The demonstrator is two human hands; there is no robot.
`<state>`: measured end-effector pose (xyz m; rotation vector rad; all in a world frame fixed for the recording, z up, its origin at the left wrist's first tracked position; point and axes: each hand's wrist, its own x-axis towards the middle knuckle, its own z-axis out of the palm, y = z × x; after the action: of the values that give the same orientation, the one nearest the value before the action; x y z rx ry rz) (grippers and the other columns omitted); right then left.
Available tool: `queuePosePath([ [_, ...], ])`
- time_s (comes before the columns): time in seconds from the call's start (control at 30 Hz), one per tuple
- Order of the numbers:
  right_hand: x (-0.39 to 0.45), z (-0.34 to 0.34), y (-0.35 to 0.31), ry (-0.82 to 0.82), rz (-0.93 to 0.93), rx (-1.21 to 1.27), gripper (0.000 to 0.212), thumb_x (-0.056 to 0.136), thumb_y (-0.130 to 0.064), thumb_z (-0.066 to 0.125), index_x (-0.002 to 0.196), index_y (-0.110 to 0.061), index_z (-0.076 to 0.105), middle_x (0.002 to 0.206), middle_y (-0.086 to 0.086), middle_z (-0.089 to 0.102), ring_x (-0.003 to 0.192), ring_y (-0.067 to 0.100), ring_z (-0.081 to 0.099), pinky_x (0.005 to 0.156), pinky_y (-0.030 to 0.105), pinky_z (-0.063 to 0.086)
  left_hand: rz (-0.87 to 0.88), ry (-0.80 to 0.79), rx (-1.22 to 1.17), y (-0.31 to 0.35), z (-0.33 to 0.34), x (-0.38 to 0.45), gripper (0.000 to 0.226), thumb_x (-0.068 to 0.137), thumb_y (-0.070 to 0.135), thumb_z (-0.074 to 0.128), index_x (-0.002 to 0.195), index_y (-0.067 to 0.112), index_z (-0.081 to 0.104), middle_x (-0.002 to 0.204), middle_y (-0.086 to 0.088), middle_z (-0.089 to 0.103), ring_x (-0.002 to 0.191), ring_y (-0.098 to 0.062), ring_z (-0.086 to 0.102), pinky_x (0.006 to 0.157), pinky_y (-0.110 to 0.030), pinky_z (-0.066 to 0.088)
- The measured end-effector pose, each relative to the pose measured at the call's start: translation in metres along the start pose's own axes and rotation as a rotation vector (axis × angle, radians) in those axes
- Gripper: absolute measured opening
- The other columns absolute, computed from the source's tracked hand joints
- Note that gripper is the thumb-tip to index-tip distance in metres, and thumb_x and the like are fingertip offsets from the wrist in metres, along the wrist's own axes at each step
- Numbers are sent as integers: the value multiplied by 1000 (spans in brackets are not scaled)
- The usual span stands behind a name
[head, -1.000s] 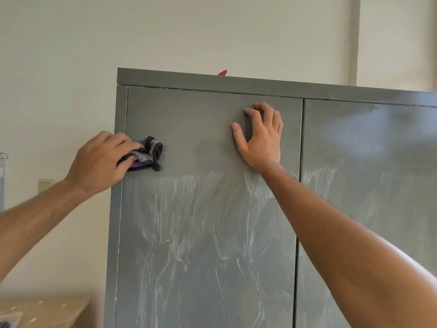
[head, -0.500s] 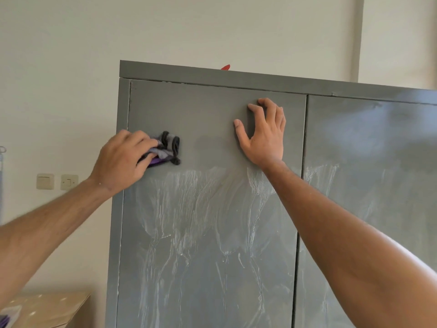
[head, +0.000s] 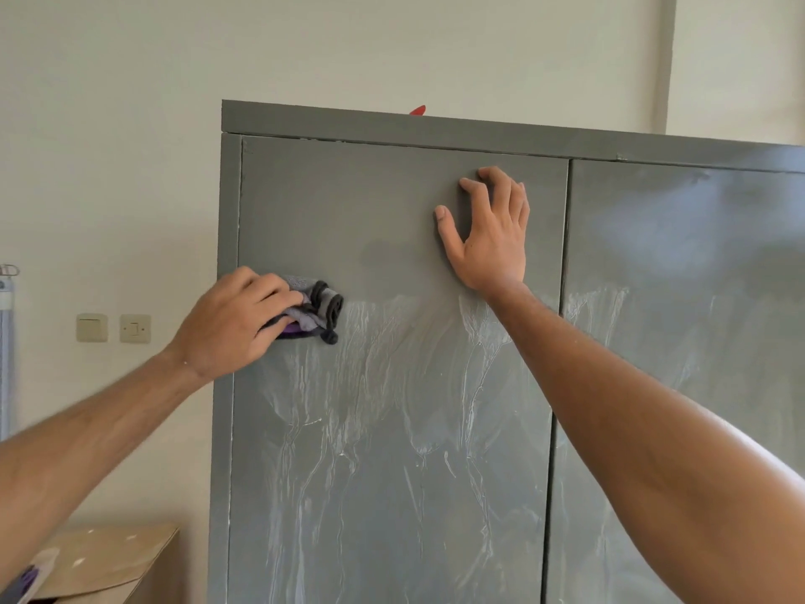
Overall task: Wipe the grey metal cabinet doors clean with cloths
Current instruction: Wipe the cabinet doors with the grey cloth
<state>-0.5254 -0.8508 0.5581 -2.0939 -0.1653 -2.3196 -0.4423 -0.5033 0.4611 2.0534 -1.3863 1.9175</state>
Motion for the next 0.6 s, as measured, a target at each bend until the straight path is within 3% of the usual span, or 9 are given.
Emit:
queuePosePath([
  [0.07,-1,0,0,-2,2,-13,48,101,-51,54,127,-12,60,138,11,50,135,30,44,125,52,20,-70,36,54,-8,-2,14,25,94,21,62,117,13,70,103,-5,64,81,-33,52,70,-44,48],
  [0.17,0,0,-1,-4,4,-6,47,101,-51,54,128,-12,60,138,11,50,135,31,44,125,53,21,-410,198,-22,6,4,39,24,92,14,69,115,11,69,103,-8,63,84,-35,51,73,-48,48],
  [0.2,-1,0,0,-6,3,-4,47,101,-50,55,128,-12,60,138,11,50,135,31,44,124,53,21,-381,196,-36,15,8,39,24,92,16,67,115,11,69,104,-7,63,85,-35,50,74,-49,48],
  [0.3,0,-1,0,-3,-2,-5,47,100,-51,56,128,-13,60,138,11,50,135,30,44,124,53,22,-2,54,-32,28,15,13,27,93,23,59,116,14,70,105,-4,65,82,-32,52,73,-46,49],
  [0.37,-1,0,0,-3,-1,-8,48,100,-51,57,128,-12,60,138,11,51,135,30,44,124,53,22,157,4,9,18,9,10,26,95,23,57,114,14,72,104,-4,67,79,-31,54,71,-43,49],
  [0.4,-1,0,-1,3,1,-13,49,99,-52,57,127,-12,60,138,11,51,135,30,44,124,54,22,137,12,28,12,7,16,25,95,23,57,113,14,72,102,-4,67,78,-31,53,70,-42,48],
  [0.5,0,1,0,7,-2,-18,49,99,-52,57,127,-12,61,138,11,51,135,30,44,124,54,23,-214,144,-13,12,8,42,25,91,22,61,113,14,70,100,-5,66,79,-31,50,70,-44,47],
  [0.53,-1,0,0,6,-3,-18,48,100,-52,57,127,-12,61,138,11,51,135,30,44,123,54,23,-249,164,-42,21,10,46,25,90,22,62,112,14,70,100,-4,65,80,-31,49,70,-46,47],
  [0.6,-2,0,-1,7,-4,-14,47,100,-50,56,127,-12,61,138,11,51,135,31,44,123,55,24,-54,88,-69,38,20,38,25,92,24,60,113,16,70,101,-2,65,79,-29,49,71,-44,46],
])
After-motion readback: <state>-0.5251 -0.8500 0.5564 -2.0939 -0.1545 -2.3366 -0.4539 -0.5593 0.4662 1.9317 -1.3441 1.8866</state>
